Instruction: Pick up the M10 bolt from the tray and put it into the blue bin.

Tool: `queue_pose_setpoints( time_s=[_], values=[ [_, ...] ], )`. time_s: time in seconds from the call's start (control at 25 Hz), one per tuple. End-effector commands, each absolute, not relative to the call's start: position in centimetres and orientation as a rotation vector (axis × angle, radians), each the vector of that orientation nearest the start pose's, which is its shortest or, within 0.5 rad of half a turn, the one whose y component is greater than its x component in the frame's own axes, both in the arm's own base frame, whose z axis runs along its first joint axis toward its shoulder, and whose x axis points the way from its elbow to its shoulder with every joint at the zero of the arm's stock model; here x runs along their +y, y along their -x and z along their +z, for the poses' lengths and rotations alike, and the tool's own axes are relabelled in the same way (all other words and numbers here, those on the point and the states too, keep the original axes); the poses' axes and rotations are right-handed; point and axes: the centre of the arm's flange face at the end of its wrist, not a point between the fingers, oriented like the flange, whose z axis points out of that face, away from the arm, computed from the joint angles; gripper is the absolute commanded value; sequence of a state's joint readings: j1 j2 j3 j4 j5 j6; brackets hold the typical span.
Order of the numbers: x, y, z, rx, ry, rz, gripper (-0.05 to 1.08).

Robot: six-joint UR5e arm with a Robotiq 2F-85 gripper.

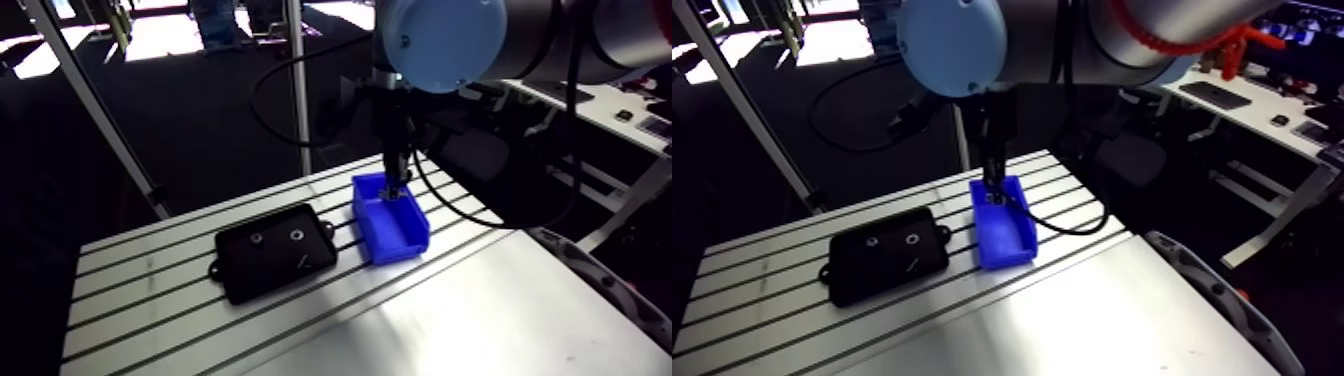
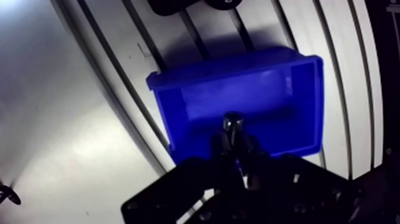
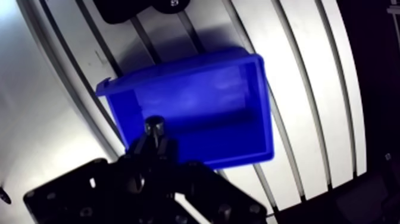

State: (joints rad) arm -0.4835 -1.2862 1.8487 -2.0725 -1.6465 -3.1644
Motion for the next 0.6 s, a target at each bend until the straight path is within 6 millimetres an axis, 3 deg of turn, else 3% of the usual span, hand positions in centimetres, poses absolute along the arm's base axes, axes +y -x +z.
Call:
queue_pose_setpoints(
  time_s=[0.04, 0.36, 0.6],
  values=[
    [14.8, 54.5, 23.0, 2.583, 1.596, -0.043, 0.96],
    [15.2, 55.0, 20.0, 2.577, 1.585, -0.071, 0.95],
    [15.5, 55.0, 18.9, 2.577, 1.578, -0.080, 0.95]
  ],
)
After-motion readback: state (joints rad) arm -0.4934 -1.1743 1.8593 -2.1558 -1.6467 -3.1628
